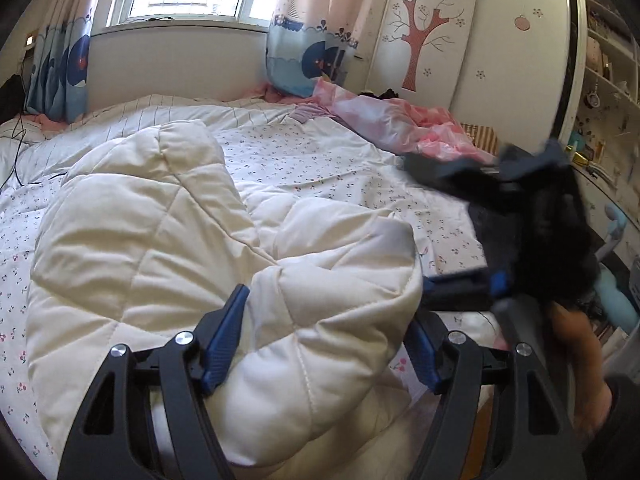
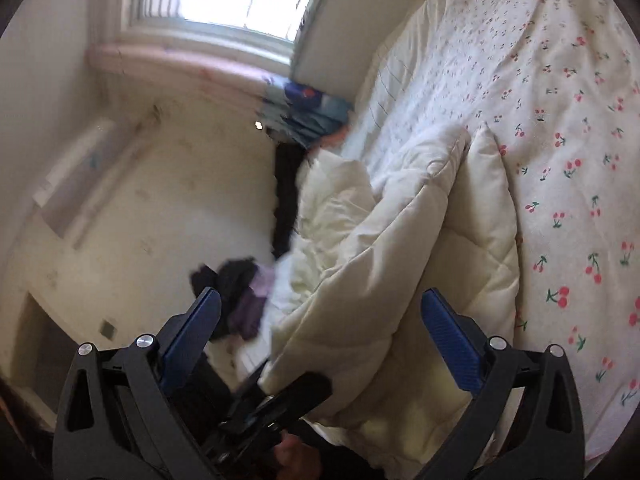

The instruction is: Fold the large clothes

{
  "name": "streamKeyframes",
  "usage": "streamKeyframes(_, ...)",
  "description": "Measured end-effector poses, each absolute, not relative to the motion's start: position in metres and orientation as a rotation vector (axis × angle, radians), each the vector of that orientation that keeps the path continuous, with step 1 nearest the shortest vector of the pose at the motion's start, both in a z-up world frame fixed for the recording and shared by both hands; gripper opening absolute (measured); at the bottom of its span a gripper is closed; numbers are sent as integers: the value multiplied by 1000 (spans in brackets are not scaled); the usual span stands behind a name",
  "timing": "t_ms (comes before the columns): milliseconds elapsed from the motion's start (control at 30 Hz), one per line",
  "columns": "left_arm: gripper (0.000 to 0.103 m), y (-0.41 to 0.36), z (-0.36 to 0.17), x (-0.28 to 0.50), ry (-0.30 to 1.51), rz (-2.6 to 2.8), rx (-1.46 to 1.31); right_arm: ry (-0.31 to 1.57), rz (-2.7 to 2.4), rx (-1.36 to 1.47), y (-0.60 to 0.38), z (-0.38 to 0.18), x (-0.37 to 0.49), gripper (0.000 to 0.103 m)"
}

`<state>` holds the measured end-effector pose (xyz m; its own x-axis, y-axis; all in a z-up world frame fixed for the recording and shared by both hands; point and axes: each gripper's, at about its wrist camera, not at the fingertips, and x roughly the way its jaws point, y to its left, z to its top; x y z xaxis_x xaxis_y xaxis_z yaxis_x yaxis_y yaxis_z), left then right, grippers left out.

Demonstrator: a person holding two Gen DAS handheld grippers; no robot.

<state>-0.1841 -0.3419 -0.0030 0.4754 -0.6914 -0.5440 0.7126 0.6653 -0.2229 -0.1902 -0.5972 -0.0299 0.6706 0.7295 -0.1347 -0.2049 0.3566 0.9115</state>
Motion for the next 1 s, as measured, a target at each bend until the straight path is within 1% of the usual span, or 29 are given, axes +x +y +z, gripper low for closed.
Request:
streamKeyframes(167,72,-328,4,-194,667,-881,43,711,722,984,-568,-27,-153,97)
streamKeyframes(233,78,-327,9,-204,673,-905,53,782,681,941,-558,-32,-137,97)
streamKeyframes(300,79,-325,15,-216,683,-934,62,833,671,932,-554,-41,-125,97)
streamKeyframes(367,79,-307,29,-230,655,-970,45,831,691,960,-555,-47,-128,97)
streamKeyframes(433,79,-279,51,-236,554,-931,12,819,707,981,-558,-51,-127,97)
streamKeyframes(467,80,-265,62,-233,504,-881,-7,813,710,992,-560,-56,-126,97)
streamKeyframes(533,90,-242,76,-214,441,-732,-46,805,715,1014,-566,-59,-123,97)
streamKeyframes(567,91,-234,78,-198,437,-650,-67,804,712,1011,-563,-60,-120,97)
streamKeyframes(633,91,-226,70,-156,492,-507,-80,792,720,1010,-566,-60,-119,97)
streamKeyframes(700,91,-235,45,-115,626,-454,-66,765,753,1029,-566,-55,-113,97)
streamKeyframes(733,91,-247,26,-94,721,-466,-49,747,775,1033,-563,-52,-110,97)
streamKeyframes(800,90,-279,0,-86,811,-496,36,729,817,1019,-556,-43,-103,97)
streamKeyframes(867,89,-301,-5,-101,755,-500,157,712,876,1023,-551,-34,-100,97)
streamKeyframes(933,89,-320,1,-119,726,-538,198,693,922,1009,-547,-19,-101,97)
streamKeyframes(1000,83,-328,10,-132,683,-559,206,676,942,969,-542,-2,-107,97)
